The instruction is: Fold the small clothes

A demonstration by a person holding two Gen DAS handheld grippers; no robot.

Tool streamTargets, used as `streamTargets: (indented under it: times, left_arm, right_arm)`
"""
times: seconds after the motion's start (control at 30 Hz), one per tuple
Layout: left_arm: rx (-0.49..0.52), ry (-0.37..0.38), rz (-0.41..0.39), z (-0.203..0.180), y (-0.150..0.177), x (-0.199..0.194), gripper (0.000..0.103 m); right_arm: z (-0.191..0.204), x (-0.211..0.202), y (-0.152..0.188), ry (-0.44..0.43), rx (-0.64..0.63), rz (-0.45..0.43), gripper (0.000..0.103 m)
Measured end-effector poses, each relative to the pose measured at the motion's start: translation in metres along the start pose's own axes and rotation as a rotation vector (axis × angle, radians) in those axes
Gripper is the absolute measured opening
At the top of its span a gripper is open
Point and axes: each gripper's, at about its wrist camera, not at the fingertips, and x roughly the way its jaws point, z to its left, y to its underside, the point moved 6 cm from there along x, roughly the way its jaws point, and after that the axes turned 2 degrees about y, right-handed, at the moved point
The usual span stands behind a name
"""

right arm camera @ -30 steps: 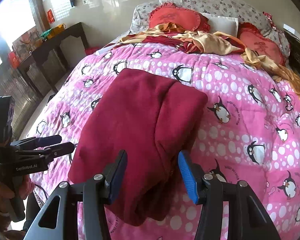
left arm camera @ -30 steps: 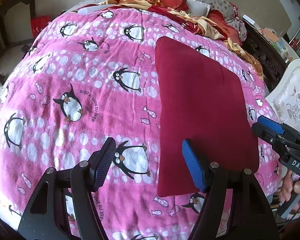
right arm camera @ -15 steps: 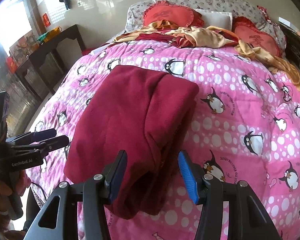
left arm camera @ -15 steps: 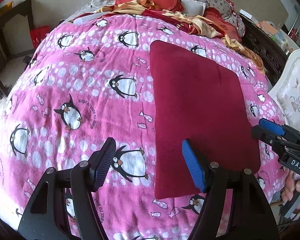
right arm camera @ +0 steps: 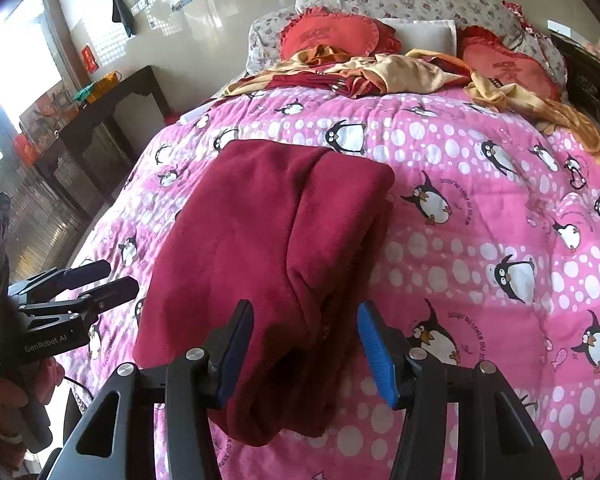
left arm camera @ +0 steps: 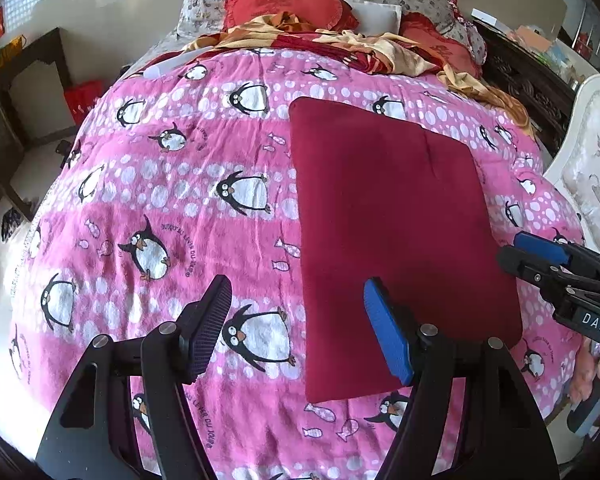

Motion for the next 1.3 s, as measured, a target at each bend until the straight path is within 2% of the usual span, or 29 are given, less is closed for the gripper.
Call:
streamTargets:
  times: [0.37, 0.6, 0.77, 1.07, 1.2, 1.3]
  left_arm:
    - [0.020, -0.011, -0.003, -0.003, 0.001, 0.002, 0.069]
    - [-0.002, 0.032, 0.031, -0.002, 0.004, 0.005, 0.069]
    - [-0.009, 0.031, 0.038, -0.001, 0.006, 0.008, 0.069]
    - [-0.014, 0.011, 0.017, 0.005, -0.003, 0.003, 0.069]
    - [-0.013, 0.000, 0.003, 0.006, -0.010, -0.002, 0.069]
    - [-0.001, -0.012, -0.020, 0.005, -0.015, -0.007, 0.069]
  right_arm:
    - [-0.009, -0.003, 0.001, 0.011, 0.021, 0.000, 0.055]
    - [-0.005, 0.000, 0.001, 0.010, 0.004, 0.010, 0.056]
    - [-0.001, 0.000, -0.001, 0.010, 0.000, 0.005, 0.056]
    - [0.000, -0.005, -0.005, 0.006, 0.012, -0.022, 0.056]
    - [0.002, -0.010, -0.005, 0.006, 0.010, -0.045, 0.063]
    - [0.003, -0.015, -0.007, 0.008, 0.003, -0.062, 0.063]
